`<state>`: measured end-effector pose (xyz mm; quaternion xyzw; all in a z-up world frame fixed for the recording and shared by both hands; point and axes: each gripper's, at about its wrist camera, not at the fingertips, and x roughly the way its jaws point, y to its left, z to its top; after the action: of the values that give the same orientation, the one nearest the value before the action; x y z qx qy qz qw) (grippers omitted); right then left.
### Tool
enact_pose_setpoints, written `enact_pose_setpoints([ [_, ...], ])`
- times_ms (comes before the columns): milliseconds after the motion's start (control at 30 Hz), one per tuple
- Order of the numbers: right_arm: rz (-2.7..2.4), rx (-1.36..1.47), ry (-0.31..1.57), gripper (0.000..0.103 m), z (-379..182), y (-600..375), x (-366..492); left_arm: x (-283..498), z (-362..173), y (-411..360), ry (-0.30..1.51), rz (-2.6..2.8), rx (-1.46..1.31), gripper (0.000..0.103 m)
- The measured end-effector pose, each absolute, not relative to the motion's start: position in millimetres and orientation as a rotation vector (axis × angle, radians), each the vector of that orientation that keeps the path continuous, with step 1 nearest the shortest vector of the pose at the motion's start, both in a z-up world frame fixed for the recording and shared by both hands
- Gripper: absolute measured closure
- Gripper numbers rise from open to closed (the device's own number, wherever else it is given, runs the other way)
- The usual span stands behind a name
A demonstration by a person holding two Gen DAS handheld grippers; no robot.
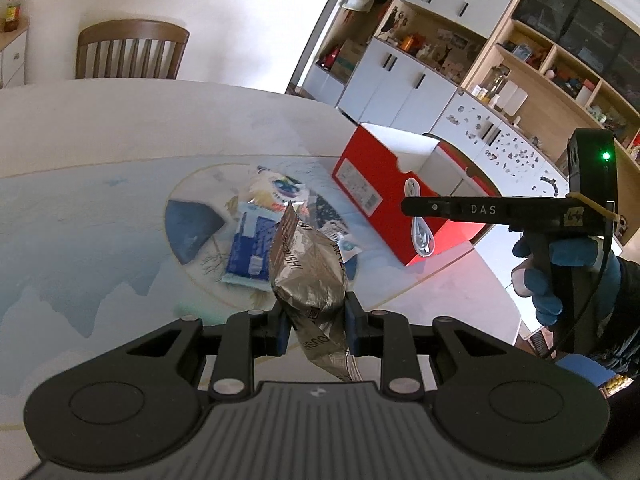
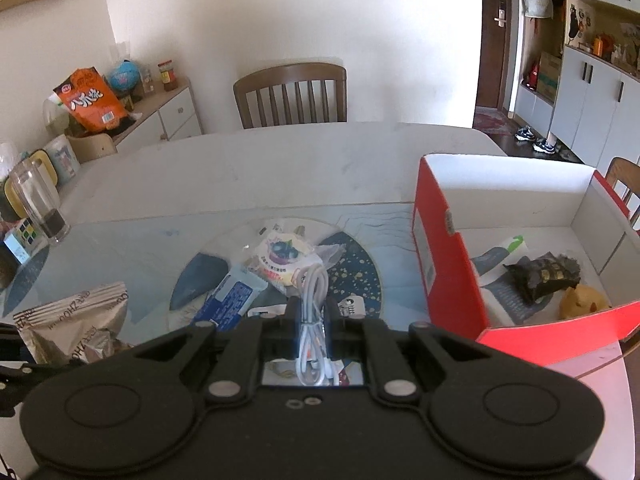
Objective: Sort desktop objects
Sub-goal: 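Carry the foil bag and white cable with both tools over the red box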
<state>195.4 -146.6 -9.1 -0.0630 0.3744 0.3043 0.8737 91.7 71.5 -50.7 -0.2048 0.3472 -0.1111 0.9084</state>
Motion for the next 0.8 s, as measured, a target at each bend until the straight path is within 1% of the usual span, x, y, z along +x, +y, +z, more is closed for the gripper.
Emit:
enact_pose_setpoints([
  [533,0.604,-0.079,0.734,0.093,19,-193,212,119,-32,42,0.693,-0.286,-0.400,0.078],
  [633,0.588,-0.076,0.714,0.093,23,-203,218,131,-22,49,0.683,-0.306,-0.416,0.078],
  [800,0.559,-0.053,0.695,0.093,29,-220,229,148,1,51,0.652,-0.311,-0.360,0.078],
])
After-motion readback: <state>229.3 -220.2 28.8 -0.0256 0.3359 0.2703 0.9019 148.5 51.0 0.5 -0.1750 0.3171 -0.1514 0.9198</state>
